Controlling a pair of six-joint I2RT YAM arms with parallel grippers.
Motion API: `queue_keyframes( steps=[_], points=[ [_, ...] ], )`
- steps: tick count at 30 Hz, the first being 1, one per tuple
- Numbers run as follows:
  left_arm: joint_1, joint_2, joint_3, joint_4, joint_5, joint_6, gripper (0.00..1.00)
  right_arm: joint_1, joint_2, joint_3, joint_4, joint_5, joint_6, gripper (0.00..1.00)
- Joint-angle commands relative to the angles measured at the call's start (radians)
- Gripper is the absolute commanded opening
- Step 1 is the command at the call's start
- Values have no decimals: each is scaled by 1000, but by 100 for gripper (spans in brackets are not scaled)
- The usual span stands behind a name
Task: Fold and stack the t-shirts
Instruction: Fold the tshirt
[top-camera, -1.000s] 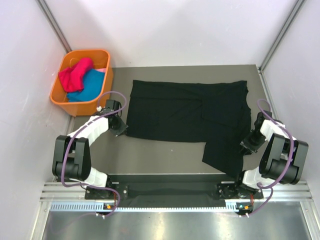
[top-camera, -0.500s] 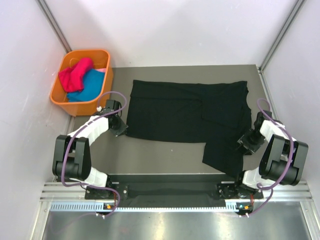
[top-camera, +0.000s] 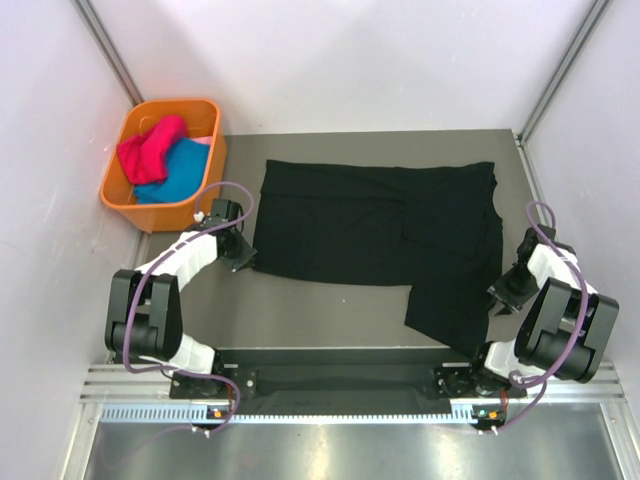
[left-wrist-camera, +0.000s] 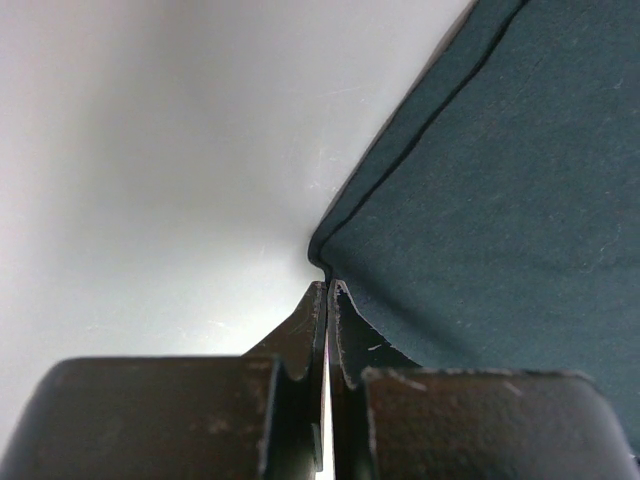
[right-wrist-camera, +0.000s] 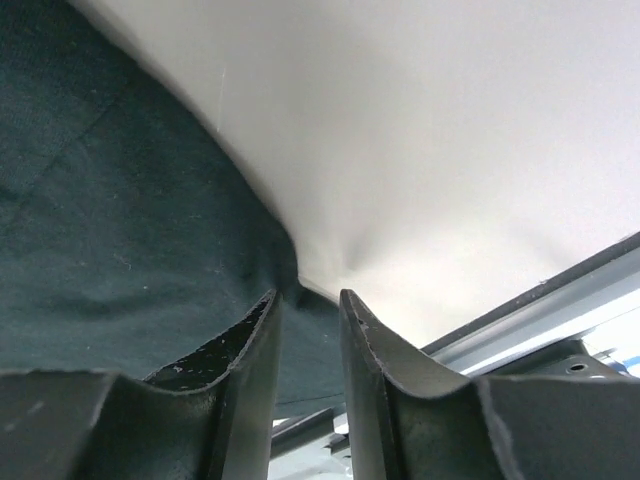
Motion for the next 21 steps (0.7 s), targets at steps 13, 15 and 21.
queue_keyframes(
  steps=[13,15,21],
  points=[
    [2,41,9,29,11,30,0,7,84,-38,123,-39,35,39],
    [2,48,22,23,11,26,0,7,125,-49,146,-29,44,37],
    [2,31,24,1,-14,23,0,4,139,-72,188,26,83,11]
  ],
)
